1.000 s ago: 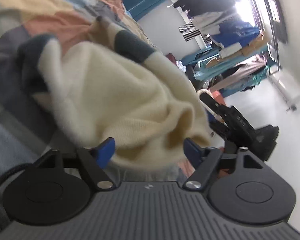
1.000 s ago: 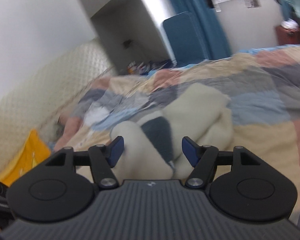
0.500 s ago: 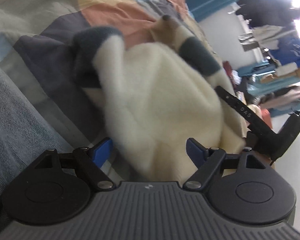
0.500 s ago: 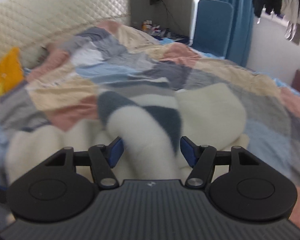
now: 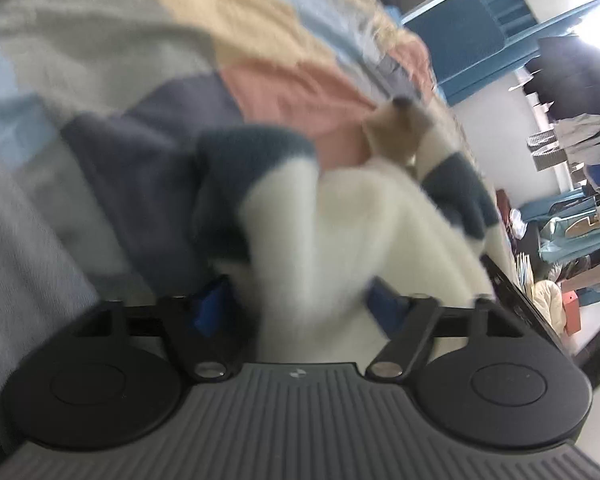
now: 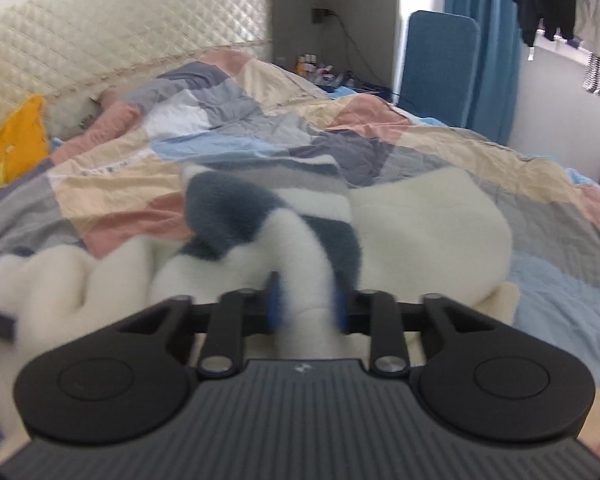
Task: Fold large clothes
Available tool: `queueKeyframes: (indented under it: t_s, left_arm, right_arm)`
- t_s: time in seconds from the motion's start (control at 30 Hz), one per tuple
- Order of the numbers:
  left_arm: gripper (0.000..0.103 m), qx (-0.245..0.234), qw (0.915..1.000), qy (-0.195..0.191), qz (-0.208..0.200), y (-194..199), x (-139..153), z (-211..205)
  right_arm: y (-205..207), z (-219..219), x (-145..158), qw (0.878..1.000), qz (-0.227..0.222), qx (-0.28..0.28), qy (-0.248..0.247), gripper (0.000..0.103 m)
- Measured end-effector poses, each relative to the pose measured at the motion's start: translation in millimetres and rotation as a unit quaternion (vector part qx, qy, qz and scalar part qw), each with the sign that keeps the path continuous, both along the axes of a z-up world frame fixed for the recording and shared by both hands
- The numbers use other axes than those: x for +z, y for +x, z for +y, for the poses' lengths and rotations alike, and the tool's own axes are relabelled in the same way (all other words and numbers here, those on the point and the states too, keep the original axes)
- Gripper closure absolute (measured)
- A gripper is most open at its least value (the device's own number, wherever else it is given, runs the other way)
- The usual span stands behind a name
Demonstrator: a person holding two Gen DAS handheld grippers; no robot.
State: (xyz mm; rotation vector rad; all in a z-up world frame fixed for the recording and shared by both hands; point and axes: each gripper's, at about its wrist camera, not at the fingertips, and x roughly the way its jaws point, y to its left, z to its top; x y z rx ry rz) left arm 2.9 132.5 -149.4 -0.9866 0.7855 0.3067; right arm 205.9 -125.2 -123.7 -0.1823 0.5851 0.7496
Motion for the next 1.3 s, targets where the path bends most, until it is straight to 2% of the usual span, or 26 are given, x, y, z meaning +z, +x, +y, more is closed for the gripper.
queueKeyframes:
  t_s: [0.03,0.07,0.1,0.13,0.23,0.3,0.37,0.5,0.57,0.7,0.77,0.83,0.93,0.97,1.03,1.1,1.13,1.2,1.23,1.3]
  left_arm:
    - [0.061,-0.002,1.0,-0.005,-0.006,2.2,-1.0,1.6]
    - [0.07,-0.004,0.9998,-0.014,-0.016,4.0,0.2,2.7]
    - [0.084,-0.006,0.9996,-0.012,-0.026,5.1,3.1,3.4]
    - [0.089,-0.006,0.9994,0.0,-0.035,6.0,7.4,3.8]
    - [0.091,0.002,0.9962,0.022,-0.085,-0.3,26.8,6.7]
    - [0.091,0.002,0.9927,0.019,-0.119,-5.4,41.4,13.0]
    - [0.092,0.002,0.989,0.023,-0.146,-11.1,57.3,17.0]
    - [0.092,-0.005,0.9793,0.026,-0.201,-23.7,91.5,24.7]
    - [0.092,-0.011,0.9741,0.033,-0.224,-28.2,109.6,28.9]
    - [0.093,-0.028,0.9629,0.043,-0.265,-33.8,150.2,36.6]
    - [0.093,-0.033,0.9583,0.047,-0.28,-35.9,171.2,41.3]
    - [0.093,-0.04,0.9512,0.061,-0.3,-35.4,193.7,44.6]
    - [0.093,-0.034,0.9378,0.08,-0.336,-38.6,235.2,50.9]
    - [0.093,-0.033,0.9326,0.083,-0.35,-40.2,250.7,53.1]
    - [0.093,-0.034,0.9235,0.092,-0.371,-44.1,281.3,55.3]
    - [0.093,-0.036,0.9183,0.099,-0.382,-44.6,308.2,55.9]
    - [0.093,-0.045,0.9161,0.103,-0.385,-43.1,319.2,55.5]
    - [0.093,-0.062,0.9144,0.131,-0.378,-39.7,332.1,48.5]
    - [0.093,-0.076,0.9144,0.149,-0.369,-37.4,333.3,42.5]
    - [0.093,-0.098,0.9186,0.163,-0.346,-35.0,324.4,34.1]
  right_arm:
    - [-0.6,-4.5,3.4,1.0,0.002,0.003,0.012,0.086]
    - [0.2,-10.2,6.9,1.0,0.008,0.003,0.029,0.087]
    - [2.1,-18.0,10.4,0.999,0.017,0.0,0.052,0.087]
    - [3.8,-26.1,13.7,0.997,0.027,-0.006,0.078,0.088]
    - [10.0,-55.2,21.9,0.984,0.068,-0.04,0.161,0.088]
    - [12.2,-75.6,23.2,0.967,0.107,-0.063,0.223,0.088]
    - [6.8,-93.0,24.7,0.949,0.124,-0.072,0.282,0.088]
    - [-9.5,-122.4,21.7,0.882,0.175,-0.098,0.427,0.088]
    - [-20.8,-131.1,25.3,0.857,0.167,-0.109,0.475,0.089]
    - [-44.0,-150.2,39.9,0.817,0.132,-0.127,0.546,0.089]
    - [-55.3,-159.5,51.4,0.799,0.102,-0.134,0.577,0.089]
    - [-68.8,-166.8,68.3,0.786,0.069,-0.141,0.598,0.089]
    - [-87.1,-181.9,102.1,0.76,0.011,-0.144,0.634,0.089]
    - [-93.7,-187.8,116.3,0.755,-0.013,-0.14,0.64,0.089]
    - [-105.2,-197.1,148.0,0.748,-0.062,-0.123,0.649,0.1]
    - [-118.3,-206.1,183.9,0.739,-0.11,-0.112,0.655,0.1]
    - [-124.3,-210.4,204.5,0.74,-0.126,-0.109,0.651,0.1]
    - [-135.9,-216.3,234.1,0.745,-0.146,-0.107,0.642,0.1]
    - [-140.1,-216.4,243.9,0.752,-0.145,-0.109,0.633,0.1]
    - [-141.9,-210.4,251.1,0.779,-0.138,-0.118,0.601,0.1]
